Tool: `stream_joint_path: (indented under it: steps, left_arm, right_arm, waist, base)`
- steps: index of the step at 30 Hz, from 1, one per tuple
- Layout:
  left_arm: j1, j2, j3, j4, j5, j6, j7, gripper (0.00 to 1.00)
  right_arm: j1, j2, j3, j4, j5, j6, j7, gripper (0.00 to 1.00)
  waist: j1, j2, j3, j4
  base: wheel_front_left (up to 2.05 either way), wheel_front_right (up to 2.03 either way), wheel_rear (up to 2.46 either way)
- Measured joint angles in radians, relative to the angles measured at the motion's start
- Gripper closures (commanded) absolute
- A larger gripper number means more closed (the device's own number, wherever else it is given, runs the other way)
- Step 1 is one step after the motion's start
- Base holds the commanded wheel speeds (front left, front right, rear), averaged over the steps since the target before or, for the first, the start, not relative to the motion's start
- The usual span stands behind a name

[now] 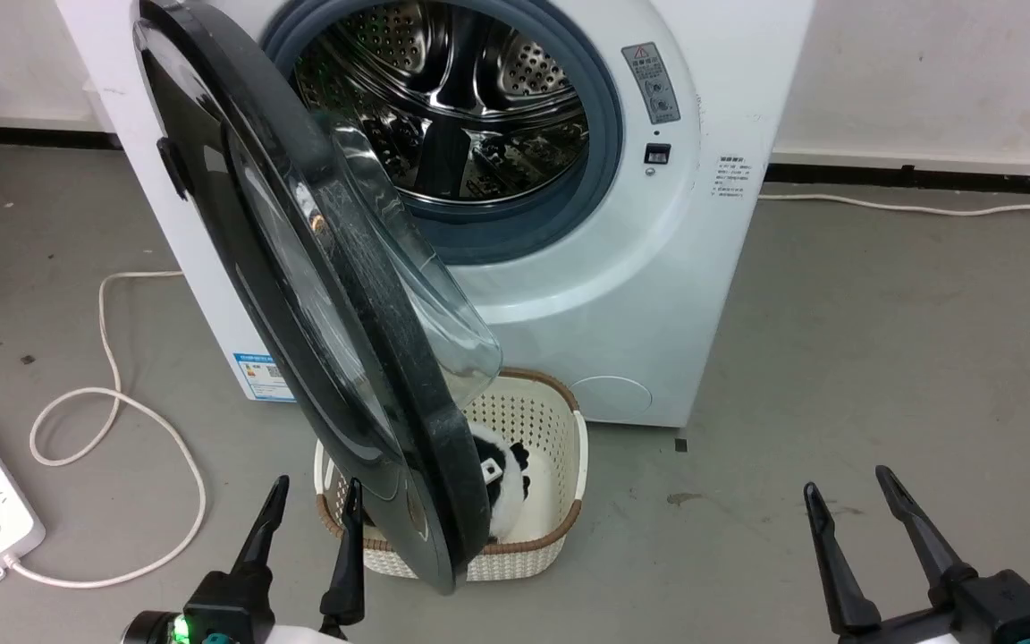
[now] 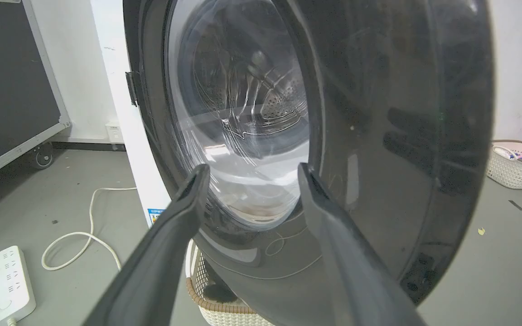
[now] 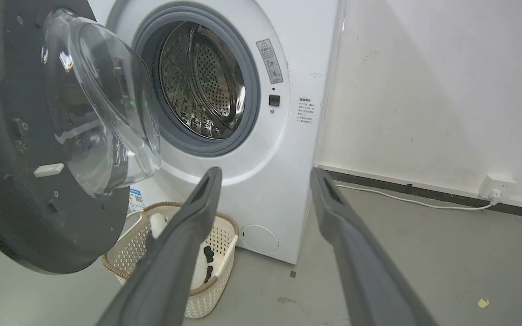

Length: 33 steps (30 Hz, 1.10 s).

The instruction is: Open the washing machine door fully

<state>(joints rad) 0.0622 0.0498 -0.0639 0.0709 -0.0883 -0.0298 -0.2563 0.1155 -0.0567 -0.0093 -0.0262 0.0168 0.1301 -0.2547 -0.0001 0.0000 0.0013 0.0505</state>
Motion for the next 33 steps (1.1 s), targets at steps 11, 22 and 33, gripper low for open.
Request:
stream_joint_path:
  steps: [11,22,33]
  left_arm:
    - [-0.005,0.001,0.038,-0.111,0.007,0.011,0.000,1.00]
    - [-0.109,0.000,0.121,-0.478,-0.001,0.116,-0.001,1.00]
    - [-0.180,0.000,-0.027,-0.563,0.035,0.059,-0.001,1.00]
  right_arm:
    - [-0.003,0.001,0.006,0.001,0.012,0.000,-0.002,0.00]
    - [-0.006,0.002,0.014,0.008,0.023,0.000,-0.002,0.00]
    - [-0.013,0.002,0.014,0.008,0.029,0.000,-0.002,0.00]
  waist:
    - [0.0002,0.0000,0.010,-0.003]
    - [0.0001,0.0000,0.005,-0.006]
    - [0.0001,0.0000,0.007,-0.013]
  base:
    - [0.00,0.00,0.00]
    - [0.00,0.00,0.00]
    - [0.00,0.00,0.00]
